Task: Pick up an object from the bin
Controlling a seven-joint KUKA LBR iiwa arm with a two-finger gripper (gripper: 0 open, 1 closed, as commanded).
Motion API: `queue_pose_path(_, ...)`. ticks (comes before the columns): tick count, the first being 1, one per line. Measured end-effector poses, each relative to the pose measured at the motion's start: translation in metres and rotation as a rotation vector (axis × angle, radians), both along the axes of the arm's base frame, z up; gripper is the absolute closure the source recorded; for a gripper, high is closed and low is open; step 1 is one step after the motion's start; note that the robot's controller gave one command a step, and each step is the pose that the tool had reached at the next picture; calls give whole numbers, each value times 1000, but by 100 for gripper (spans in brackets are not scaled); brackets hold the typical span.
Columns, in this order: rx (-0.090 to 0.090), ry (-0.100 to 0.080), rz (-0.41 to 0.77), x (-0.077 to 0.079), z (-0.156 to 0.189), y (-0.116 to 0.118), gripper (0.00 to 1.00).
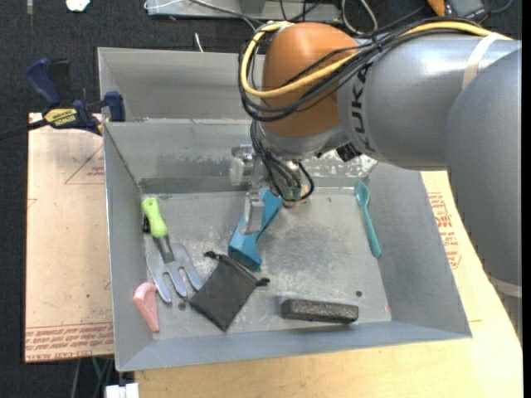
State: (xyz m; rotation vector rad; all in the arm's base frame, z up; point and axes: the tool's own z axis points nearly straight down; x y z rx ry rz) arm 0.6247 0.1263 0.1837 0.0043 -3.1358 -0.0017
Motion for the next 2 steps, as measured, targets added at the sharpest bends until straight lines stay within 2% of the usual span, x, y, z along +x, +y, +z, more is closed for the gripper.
queue_pose_path(1, 1, -7, -2, 2, 5, 0, 0)
queue_pose_path(2, 3, -10, -66, -35, -50, -55, 0)
